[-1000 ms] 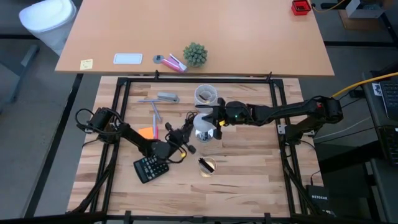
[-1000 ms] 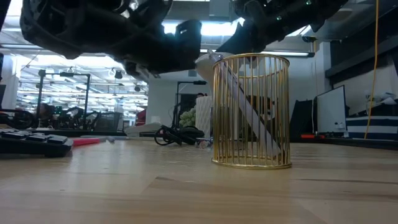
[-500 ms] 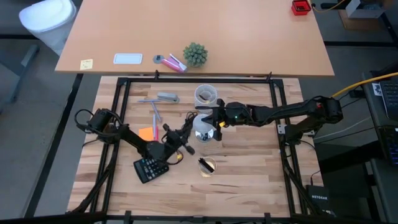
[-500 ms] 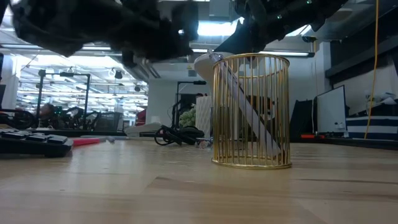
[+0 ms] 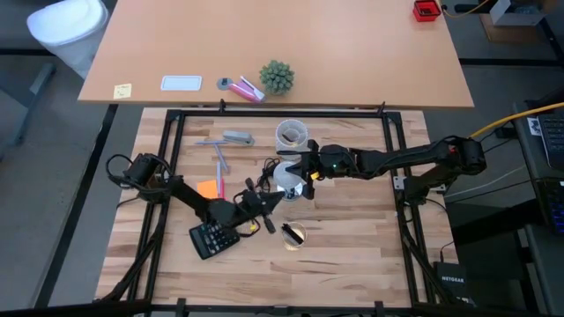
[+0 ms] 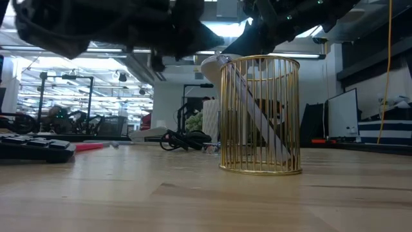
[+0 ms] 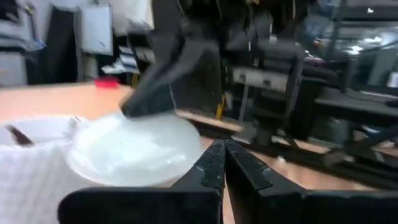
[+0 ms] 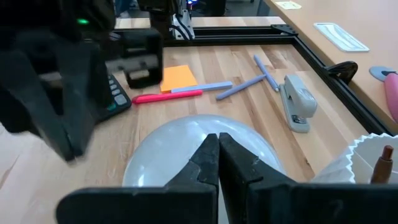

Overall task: Screw lightbulb
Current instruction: Insert the lightbulb into the lamp

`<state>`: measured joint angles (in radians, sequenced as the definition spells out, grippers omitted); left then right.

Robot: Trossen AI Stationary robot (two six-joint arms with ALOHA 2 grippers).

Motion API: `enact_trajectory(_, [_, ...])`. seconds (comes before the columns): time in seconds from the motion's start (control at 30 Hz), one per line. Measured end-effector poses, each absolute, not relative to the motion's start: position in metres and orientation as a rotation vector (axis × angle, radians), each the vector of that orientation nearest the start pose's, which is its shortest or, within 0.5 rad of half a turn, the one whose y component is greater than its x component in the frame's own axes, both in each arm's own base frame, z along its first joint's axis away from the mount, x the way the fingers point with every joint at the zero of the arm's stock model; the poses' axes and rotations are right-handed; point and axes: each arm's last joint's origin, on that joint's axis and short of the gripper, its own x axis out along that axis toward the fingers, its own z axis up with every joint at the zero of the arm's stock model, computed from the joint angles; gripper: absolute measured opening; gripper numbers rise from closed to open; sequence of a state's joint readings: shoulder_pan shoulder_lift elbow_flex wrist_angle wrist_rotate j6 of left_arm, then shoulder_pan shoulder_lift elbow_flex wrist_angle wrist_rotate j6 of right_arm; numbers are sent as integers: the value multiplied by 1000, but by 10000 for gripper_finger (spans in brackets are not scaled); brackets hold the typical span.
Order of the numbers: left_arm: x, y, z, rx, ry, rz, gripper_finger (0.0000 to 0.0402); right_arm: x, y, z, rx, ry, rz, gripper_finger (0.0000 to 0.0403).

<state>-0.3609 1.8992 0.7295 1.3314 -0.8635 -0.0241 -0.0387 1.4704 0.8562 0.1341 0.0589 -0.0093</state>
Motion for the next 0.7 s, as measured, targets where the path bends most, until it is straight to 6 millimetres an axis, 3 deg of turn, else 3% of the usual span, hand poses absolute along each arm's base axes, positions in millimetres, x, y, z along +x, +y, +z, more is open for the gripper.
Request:
enact_trajectory(0.33, [335,-78,158,-187,-104,525,3,314,-14,229,-16,481,-101,5])
enact_trajectory(0.7, [331,-77,158,-151,-105,698,3,314,-15,229,-19,481,-113,5])
